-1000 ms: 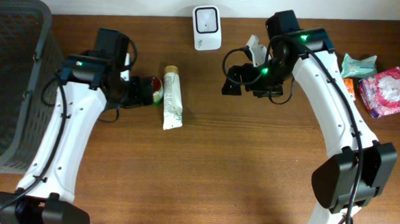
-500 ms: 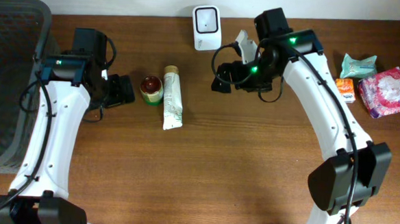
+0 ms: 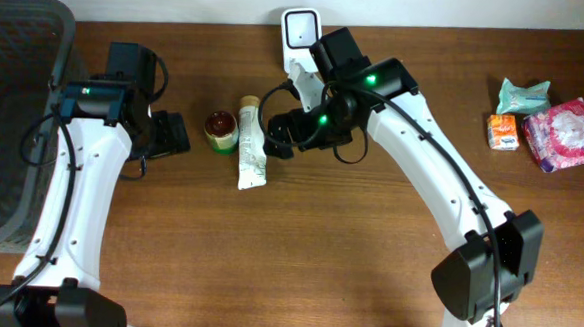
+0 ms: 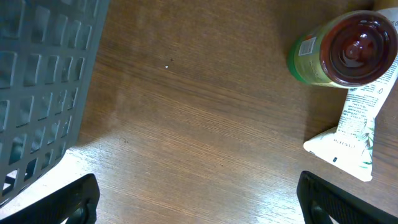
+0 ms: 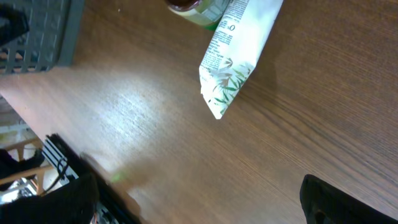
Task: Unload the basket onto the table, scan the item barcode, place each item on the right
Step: 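Lower the right gripper over the tube and grasp it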
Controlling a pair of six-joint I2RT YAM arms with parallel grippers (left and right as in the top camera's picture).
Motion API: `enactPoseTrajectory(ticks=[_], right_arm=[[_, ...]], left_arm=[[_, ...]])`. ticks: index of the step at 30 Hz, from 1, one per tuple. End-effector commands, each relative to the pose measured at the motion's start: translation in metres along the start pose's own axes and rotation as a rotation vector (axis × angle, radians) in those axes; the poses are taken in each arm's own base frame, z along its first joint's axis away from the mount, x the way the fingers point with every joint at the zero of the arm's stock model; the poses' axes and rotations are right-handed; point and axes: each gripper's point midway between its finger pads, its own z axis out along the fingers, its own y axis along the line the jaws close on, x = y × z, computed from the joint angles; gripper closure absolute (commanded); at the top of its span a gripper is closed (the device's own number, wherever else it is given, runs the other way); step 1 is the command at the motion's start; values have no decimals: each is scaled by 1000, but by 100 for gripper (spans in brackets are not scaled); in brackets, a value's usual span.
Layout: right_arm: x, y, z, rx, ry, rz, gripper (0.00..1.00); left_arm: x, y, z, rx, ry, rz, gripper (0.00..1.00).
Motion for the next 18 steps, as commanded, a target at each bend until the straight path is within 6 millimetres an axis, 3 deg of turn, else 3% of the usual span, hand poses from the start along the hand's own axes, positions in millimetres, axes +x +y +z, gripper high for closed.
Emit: enactPoseTrajectory(ticks=[1,9,13,18], right_arm=[[0,-5,23,3,32,59,1],[-6,-10,35,0,18,53,1],[-6,-19,54,1,24,129,1],[-14,-18,81,-9,16,98,1]], left_arm=[[-1,6,-4,-16,-15,-11,1],[-1,6,-4,-16,-15,-11,1],[-1,6,-4,-16,-15,-11,1],[-1,6,-4,-16,-15,-11,1]])
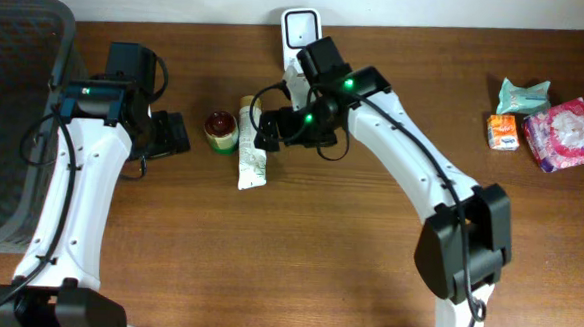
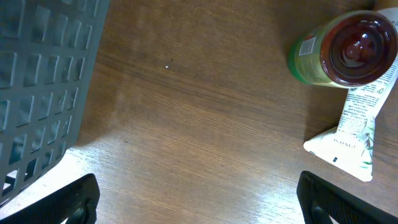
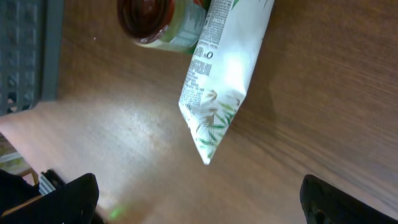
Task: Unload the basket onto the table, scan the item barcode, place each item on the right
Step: 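Lower the right gripper over the tube and grasp it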
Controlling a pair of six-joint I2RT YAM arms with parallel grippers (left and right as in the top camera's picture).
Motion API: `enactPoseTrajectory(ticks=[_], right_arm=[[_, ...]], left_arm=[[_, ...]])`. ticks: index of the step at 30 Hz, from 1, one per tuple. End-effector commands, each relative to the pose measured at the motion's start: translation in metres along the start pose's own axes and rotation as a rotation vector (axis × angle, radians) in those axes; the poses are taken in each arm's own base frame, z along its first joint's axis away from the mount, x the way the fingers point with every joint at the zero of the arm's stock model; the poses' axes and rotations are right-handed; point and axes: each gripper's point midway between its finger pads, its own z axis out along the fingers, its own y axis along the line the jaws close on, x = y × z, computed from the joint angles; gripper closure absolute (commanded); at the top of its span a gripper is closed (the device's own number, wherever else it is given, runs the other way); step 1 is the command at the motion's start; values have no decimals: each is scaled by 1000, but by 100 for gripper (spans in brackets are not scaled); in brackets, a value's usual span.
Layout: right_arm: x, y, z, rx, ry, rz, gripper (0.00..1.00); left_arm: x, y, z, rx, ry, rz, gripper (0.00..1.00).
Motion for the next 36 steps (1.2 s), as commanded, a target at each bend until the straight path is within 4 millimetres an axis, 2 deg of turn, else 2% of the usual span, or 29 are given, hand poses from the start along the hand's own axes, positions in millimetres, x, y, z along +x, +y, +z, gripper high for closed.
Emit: enactPoseTrajectory(ticks=[1,3,7,28,33,36], right_arm=[[3,6,25,-5,20,-15,1],[-1,6,33,-5,7,-28,1],[-9,-21,36,132,-36,84,1],[-15,-19,38,124,-59,71,1],[-9,-26,55,127,-22,105,1],[-3,-21,68,100,6,99,1]], left_arm=[[-1,6,-4,-16,-15,-11,1],[-1,6,-4,-16,-15,-11,1],[-1,6,-4,-16,-15,-11,1],[-1,6,-4,-16,-15,-11,1],[-1,6,-4,-16,-15,-11,1],[-1,6,-4,-16,-15,-11,1]])
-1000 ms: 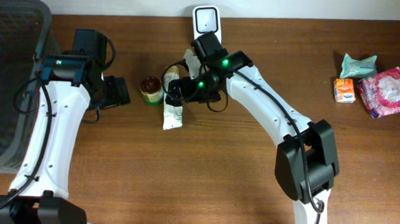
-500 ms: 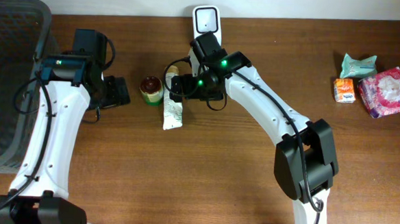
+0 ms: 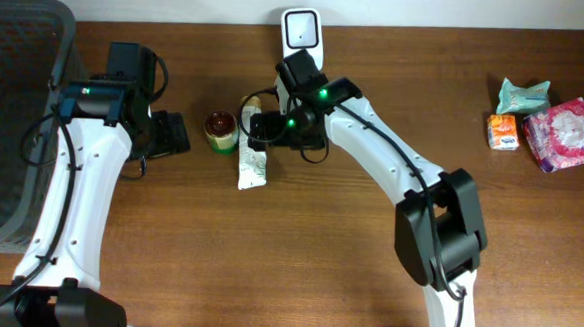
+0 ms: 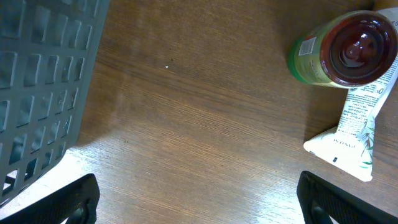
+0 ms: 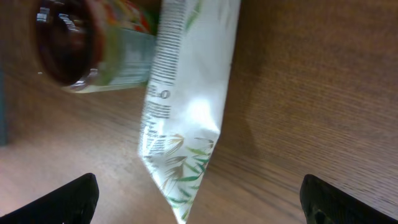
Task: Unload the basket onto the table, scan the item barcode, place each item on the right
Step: 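Lower the right gripper over the tube and grasp it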
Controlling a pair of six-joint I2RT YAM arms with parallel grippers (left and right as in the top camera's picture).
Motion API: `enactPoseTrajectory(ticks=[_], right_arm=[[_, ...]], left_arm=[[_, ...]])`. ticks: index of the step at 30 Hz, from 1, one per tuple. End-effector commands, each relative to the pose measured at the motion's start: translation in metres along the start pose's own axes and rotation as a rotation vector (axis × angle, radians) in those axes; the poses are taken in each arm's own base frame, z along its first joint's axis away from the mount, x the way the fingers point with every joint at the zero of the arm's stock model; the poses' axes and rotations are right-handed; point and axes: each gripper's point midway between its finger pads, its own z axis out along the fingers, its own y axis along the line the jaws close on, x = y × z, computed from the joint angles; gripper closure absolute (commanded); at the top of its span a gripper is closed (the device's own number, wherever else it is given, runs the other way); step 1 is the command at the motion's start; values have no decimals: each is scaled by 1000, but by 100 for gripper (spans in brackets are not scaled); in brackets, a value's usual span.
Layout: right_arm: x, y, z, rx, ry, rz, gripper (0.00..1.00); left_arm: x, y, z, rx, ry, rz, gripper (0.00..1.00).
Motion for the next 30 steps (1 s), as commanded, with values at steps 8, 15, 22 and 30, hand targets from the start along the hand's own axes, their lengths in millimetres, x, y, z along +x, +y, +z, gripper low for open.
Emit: enactPoseTrajectory(ticks=[8,15,22,30], right_arm=[[10,23,31,-8,7,-54,1],[15,11,60,24,33,27,1],[14,9,69,25,29,13,1],[18,-2,86,39,49,22,28]], left_arm=[[-1,6,-4,-16,-15,-11,1],[-1,6,-4,-16,-15,-11,1],[-1,6,-4,-16,-15,-11,1],[-1,6,-4,-16,-15,-11,1]])
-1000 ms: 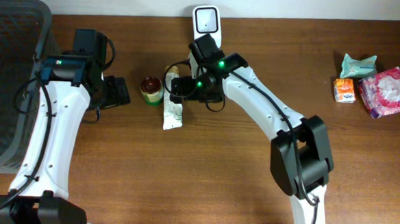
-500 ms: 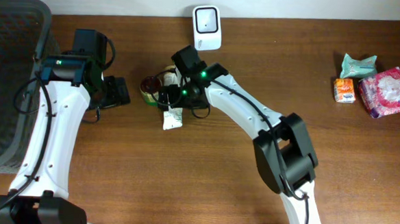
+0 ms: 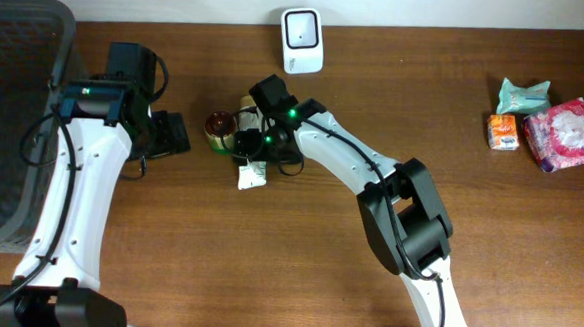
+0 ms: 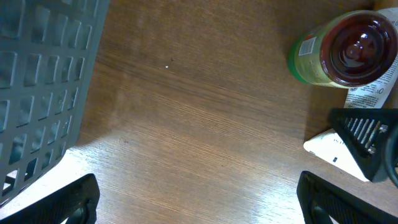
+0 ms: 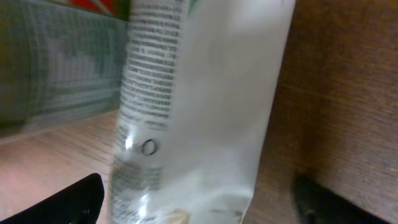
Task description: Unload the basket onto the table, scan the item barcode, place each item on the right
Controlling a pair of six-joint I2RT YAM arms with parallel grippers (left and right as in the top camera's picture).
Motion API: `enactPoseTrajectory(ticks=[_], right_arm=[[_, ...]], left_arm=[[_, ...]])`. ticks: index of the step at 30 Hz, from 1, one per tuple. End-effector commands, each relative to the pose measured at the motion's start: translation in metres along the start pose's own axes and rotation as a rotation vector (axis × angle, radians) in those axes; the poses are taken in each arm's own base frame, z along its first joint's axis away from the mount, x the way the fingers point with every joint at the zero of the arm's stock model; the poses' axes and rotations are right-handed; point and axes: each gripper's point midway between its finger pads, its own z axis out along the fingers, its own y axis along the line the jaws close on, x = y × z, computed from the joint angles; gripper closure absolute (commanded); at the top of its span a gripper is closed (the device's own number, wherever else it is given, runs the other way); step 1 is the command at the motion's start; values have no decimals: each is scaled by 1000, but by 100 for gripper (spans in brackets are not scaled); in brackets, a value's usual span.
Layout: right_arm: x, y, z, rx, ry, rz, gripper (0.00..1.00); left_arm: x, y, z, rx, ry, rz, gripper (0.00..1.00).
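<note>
A white tube [image 3: 252,176] printed with green leaves lies on the wooden table beside a green jar with a dark red lid [image 3: 221,132]. My right gripper [image 3: 258,147] is low over the tube and open. In the right wrist view the tube [image 5: 205,93] fills the space between the two fingers, and the right gripper [image 5: 199,208] straddles it. The white barcode scanner [image 3: 304,27] stands at the back edge. My left gripper [image 3: 168,135] is open to the left of the jar [image 4: 345,46] with nothing in it. The left gripper [image 4: 199,208] sees the tube's end [image 4: 336,148].
A dark grey basket [image 3: 14,119] takes up the far left. At the far right lie a pink packet [image 3: 564,133], a small orange box [image 3: 503,132] and a teal packet [image 3: 523,95]. The right arm stretches across the table's middle.
My right gripper has come down and to the left, from above the tube's upper part to close over its middle, fingers on either side. The scanner is uncovered. The left arm has not moved.
My right gripper was open and high, right of the tube near the scanner. Then it was nearer the tube, and then directly over it, with the tube growing larger in the wrist view. Now it straddles the tube. The tube, the jar and the left arm stayed put.
</note>
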Motion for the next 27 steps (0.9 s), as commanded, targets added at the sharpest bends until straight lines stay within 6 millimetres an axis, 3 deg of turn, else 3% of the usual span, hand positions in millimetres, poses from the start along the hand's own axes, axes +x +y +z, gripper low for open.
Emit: enactPoseTrajectory(ticks=[1,2,3,5,8,12,18,22,27], right_arm=[[8,-8,14,20,30,9,36],[8,-8,14,20,30,9,41],[9,-8,14,21,32,9,57],[10,-11,13,26,40,14,69],[11,-21,6,50,57,28,76],[9,-66,-31,206,56,96,88],[15,-114,-83,297,104,122,96],[30,-155,-102,453,163,144,96],[48,-163,-111,527,233,144,90]], left_arm=[[-1,6,-4,-16,-15,-11,1],[-1,6,-4,-16,-15,-11,1],[-1,6,-4,-16,-15,-11,1],[-1,6,-4,-16,-15,-11,1],[-1,6,-4,-16,-15,-11,1],[-1,6,-4,-16,-15,-11,1],[-1,6,-4,-16,-15,-11,1],[-1,6,-4,-15,-16,-11,1],[-1,6,-4,-16,-15,-11,1]])
